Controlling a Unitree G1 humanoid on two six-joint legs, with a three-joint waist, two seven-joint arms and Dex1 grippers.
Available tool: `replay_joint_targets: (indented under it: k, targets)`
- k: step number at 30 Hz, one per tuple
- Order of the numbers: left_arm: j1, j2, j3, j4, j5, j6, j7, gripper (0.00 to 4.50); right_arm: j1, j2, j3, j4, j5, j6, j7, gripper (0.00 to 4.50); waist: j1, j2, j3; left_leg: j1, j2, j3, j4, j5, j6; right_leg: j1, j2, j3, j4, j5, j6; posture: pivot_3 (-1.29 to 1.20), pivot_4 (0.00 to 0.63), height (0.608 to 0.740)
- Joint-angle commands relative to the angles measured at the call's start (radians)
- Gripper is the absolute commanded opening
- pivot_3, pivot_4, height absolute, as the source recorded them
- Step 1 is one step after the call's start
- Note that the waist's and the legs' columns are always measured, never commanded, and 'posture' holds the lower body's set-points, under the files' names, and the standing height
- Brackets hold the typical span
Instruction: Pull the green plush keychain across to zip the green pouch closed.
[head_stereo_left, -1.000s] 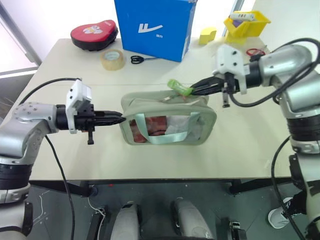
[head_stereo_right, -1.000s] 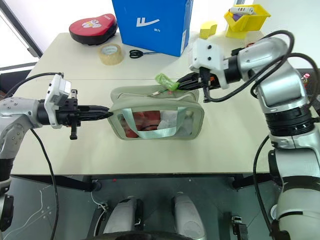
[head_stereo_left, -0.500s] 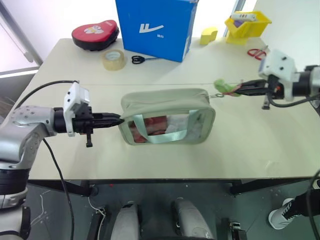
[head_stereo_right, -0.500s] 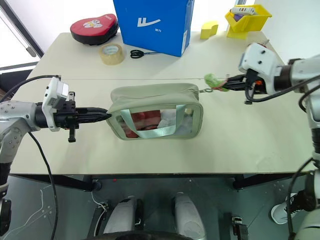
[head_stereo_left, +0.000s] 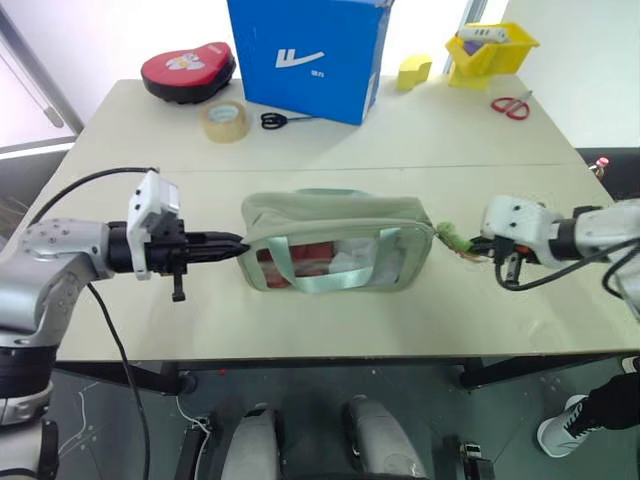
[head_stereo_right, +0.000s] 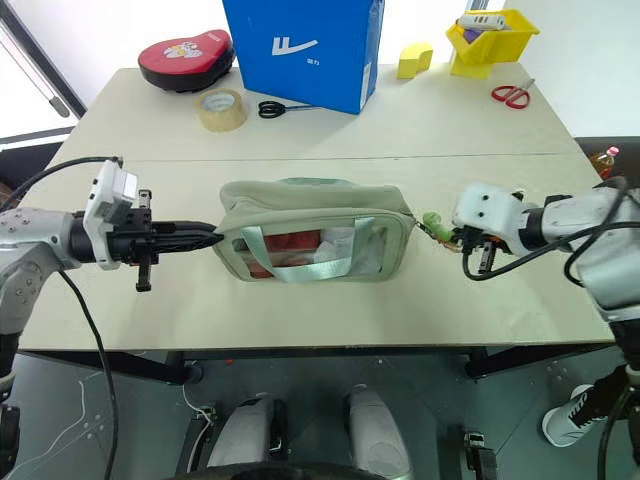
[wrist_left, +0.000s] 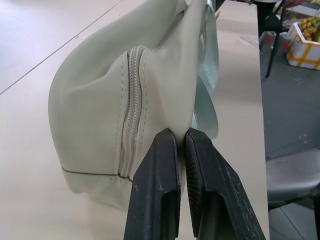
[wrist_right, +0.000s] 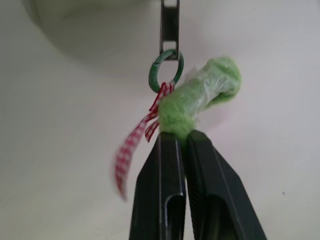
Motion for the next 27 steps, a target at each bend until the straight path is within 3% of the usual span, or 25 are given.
replay_joint_targets:
  k: [1, 8, 11, 14, 20, 22, 27]
  targets:
    - [0.028, 0.022, 0.019, 0.001, 0.008, 0.025, 0.017, 0.0, 0.005, -0.002, 0.025, 0.022, -0.06, 0.014, -0.015, 0.08, 0.001, 0.0, 0.0, 0.0, 0.0, 0.0, 0.0, 0.0, 0.0, 0.0, 0.0, 0.0, 0.0, 0.0, 0.0, 0.0, 0.15, 0.737]
    - [0.036, 0.021, 0.023, -0.007, -0.001, 0.033, 0.029, 0.0, 0.032, 0.011, 0.036, -0.074, -0.024, 0.015, 0.049, 0.08, 0.0, 0.0, 0.0, 0.0, 0.0, 0.0, 0.0, 0.0, 0.0, 0.0, 0.0, 0.0, 0.0, 0.0, 0.0, 0.0, 0.15, 0.737]
    - [0.034, 0.019, 0.019, -0.007, -0.001, 0.03, 0.033, 0.0, 0.008, 0.059, -0.004, -0.143, 0.069, 0.062, 0.078, 0.08, 0.0, 0.0, 0.0, 0.001, 0.0, 0.0, 0.0, 0.0, 0.0, 0.001, 0.001, 0.0, 0.0, 0.0, 0.0, 0.0, 0.15, 0.737]
    - [0.027, 0.019, 0.013, -0.004, 0.001, 0.025, 0.032, 0.0, -0.038, 0.092, -0.053, -0.187, 0.164, 0.158, 0.097, 1.08, 0.001, 0.0, 0.0, 0.001, 0.0, -0.001, 0.0, 0.0, 0.0, 0.001, 0.001, 0.0, 0.0, 0.0, 0.0, 0.0, 0.15, 0.737]
    - [-0.01, 0.021, -0.01, 0.016, 0.014, 0.008, 0.009, 0.0, -0.061, 0.074, -0.087, -0.188, 0.221, 0.186, 0.12, 4.27, 0.005, 0.0, 0.0, 0.0, 0.0, -0.002, 0.0, 0.0, 0.0, 0.001, 0.0, -0.001, 0.0, 0.0, 0.0, 0.0, 0.15, 0.737]
    - [-0.028, 0.024, -0.019, 0.024, 0.011, 0.013, -0.011, 0.0, -0.059, 0.064, -0.095, -0.179, 0.221, 0.173, 0.123, 4.45, 0.003, 0.0, 0.0, 0.0, 0.0, -0.001, 0.0, 0.0, 0.0, 0.001, 0.0, -0.001, 0.0, 0.0, 0.0, 0.0, 0.15, 0.737]
    - [-0.095, 0.048, -0.056, 0.047, 0.011, 0.018, -0.092, 2.15, -0.052, 0.045, -0.114, -0.166, 0.233, 0.153, 0.134, 4.5, 0.002, 0.0, 0.0, 0.0, 0.0, -0.001, 0.0, 0.0, 0.0, 0.0, 0.001, -0.001, 0.0, 0.0, 0.0, 0.0, 0.15, 0.737]
